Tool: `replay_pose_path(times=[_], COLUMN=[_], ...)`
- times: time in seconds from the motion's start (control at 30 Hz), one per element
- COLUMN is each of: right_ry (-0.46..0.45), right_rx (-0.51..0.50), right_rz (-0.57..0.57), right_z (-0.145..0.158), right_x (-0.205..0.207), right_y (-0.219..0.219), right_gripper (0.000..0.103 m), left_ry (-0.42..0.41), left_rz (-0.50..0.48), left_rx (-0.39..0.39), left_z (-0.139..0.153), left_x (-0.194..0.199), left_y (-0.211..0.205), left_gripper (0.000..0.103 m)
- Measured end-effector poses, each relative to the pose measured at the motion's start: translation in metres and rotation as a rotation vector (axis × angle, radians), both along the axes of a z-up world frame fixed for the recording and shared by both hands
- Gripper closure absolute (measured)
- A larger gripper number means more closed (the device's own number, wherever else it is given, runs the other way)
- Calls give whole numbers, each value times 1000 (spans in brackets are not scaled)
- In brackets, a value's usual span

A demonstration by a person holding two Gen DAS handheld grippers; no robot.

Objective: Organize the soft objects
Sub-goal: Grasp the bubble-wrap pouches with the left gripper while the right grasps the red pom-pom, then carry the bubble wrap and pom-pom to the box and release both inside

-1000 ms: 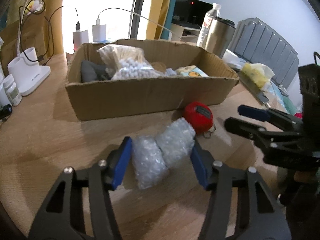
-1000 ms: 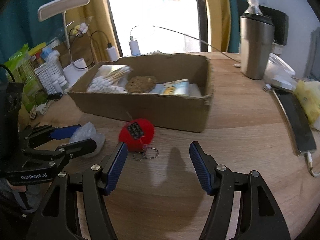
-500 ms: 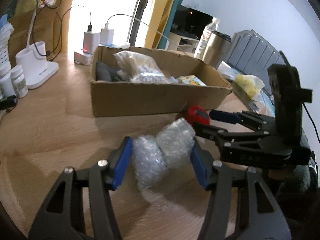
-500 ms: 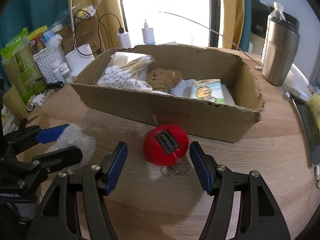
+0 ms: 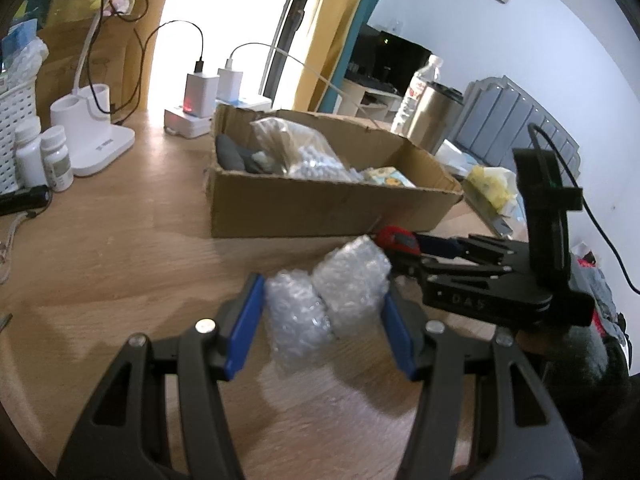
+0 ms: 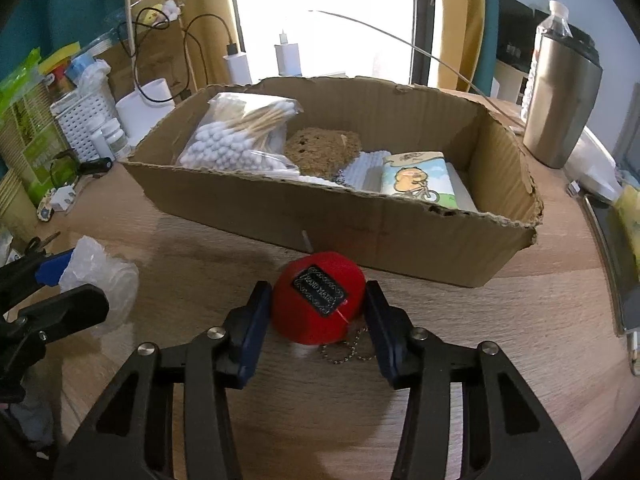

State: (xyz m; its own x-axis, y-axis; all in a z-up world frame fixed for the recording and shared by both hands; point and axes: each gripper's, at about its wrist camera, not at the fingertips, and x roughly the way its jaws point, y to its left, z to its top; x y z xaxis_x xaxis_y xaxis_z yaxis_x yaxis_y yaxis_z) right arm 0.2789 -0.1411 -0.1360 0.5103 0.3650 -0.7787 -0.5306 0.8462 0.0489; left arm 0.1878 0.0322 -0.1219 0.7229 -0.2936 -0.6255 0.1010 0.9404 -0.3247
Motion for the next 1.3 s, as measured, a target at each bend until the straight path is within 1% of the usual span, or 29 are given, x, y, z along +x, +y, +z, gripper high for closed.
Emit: replay_pose_path(times=[0.33,0.57,0.67,0.93,1.3], right_ry=[-32,-76,-95,-139,-196], right_rx=[10,23,35,74,133], right_rz=[11,11,4,-11,-29], right_z=[13,30,39,61,86], right_x=[-13,-24,-28,-36,-32], right_y=[-3,-9,-15,-32,-58], right_gripper=[55,55,55,55,55], left_ry=[-19,-42,-62,-90,-123], left_rz=[5,-1,1,17,1], left_rx=[-8,-14,-29,-14,24], left_z=[5,13,20,36,59], left_x=[-8,-14,-17,-20,-8], left_y=[2,0,1,1,-18], left_gripper=[45,45,45,45,45])
